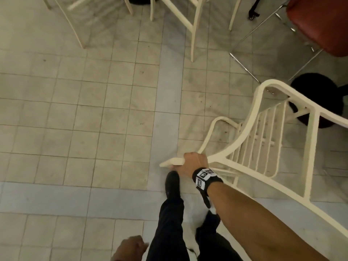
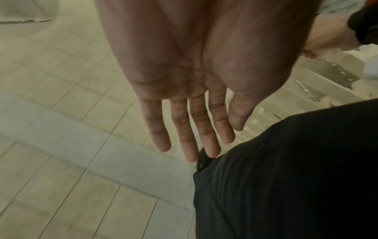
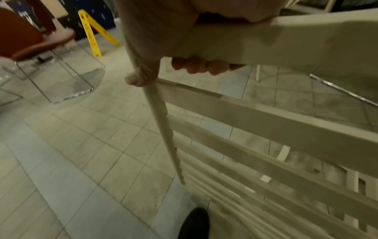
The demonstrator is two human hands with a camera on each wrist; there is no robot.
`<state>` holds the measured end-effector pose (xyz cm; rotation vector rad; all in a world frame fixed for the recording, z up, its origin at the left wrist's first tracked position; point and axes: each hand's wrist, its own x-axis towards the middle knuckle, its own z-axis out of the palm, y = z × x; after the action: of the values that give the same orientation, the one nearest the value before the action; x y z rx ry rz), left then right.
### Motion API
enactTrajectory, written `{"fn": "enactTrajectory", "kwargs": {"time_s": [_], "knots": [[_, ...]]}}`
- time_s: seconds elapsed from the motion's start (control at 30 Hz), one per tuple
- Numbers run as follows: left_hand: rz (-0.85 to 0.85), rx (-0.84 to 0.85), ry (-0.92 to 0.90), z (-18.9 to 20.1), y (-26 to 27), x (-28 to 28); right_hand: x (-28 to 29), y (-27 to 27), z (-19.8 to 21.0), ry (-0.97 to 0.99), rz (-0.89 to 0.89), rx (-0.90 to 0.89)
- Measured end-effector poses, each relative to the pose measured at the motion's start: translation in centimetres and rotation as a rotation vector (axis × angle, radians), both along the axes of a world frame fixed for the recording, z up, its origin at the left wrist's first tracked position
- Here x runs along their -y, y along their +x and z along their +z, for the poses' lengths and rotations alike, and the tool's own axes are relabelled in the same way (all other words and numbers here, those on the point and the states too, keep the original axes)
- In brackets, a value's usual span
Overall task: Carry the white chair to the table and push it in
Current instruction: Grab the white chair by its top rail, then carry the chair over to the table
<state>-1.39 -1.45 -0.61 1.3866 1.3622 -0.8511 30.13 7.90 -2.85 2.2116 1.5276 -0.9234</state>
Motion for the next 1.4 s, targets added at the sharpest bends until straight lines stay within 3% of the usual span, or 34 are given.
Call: {"fn": "enactTrajectory", "kwargs": {"time_s": [0.23,0.33,0.47,0.7,0.77,0.87,0.93,1.13,1.3,1.4], "knots": [[-0.26,0.125,0.096,2.2,8.3,-5.8,7.2,8.4,12.0,0.18,-0.126,-0.006],[-0.281,0.199,0.184,4.4,13.8,-7.7,12.8,12.1,16.0,0.352,-0.188,0.016],[-0.286,0.355,0.397,7.0,21.4,-8.4,21.6,17.1,20.6,0.568,-0.35,-0.081],[-0.704,0.47,0.667,10.7,34.5,-3.0,37.4,23.5,26.3,0.646,-0.533,-0.171],[-0.835,0.517,0.646,11.5,38.4,-0.5,42.4,23.9,27.2,0.66,-0.6,-0.161],[-1.157,0.453,0.511,12.5,42.8,3.9,49.2,23.2,28.6,0.668,-0.715,-0.149],[-1.232,0.434,0.445,12.5,44.2,6.4,52.8,22.8,29.1,0.69,-0.802,-0.129],[-1.372,0.552,0.415,13.4,47.5,11.6,60.7,23.1,30.4,0.509,-0.885,-0.02],[-1.464,0.611,0.436,14.5,49.0,14.4,60.5,23.7,29.0,-0.072,-0.595,0.243],[-1.54,0.596,0.514,15.4,50.1,16.2,60.6,23.8,27.6,-0.236,-0.626,0.334]]}}
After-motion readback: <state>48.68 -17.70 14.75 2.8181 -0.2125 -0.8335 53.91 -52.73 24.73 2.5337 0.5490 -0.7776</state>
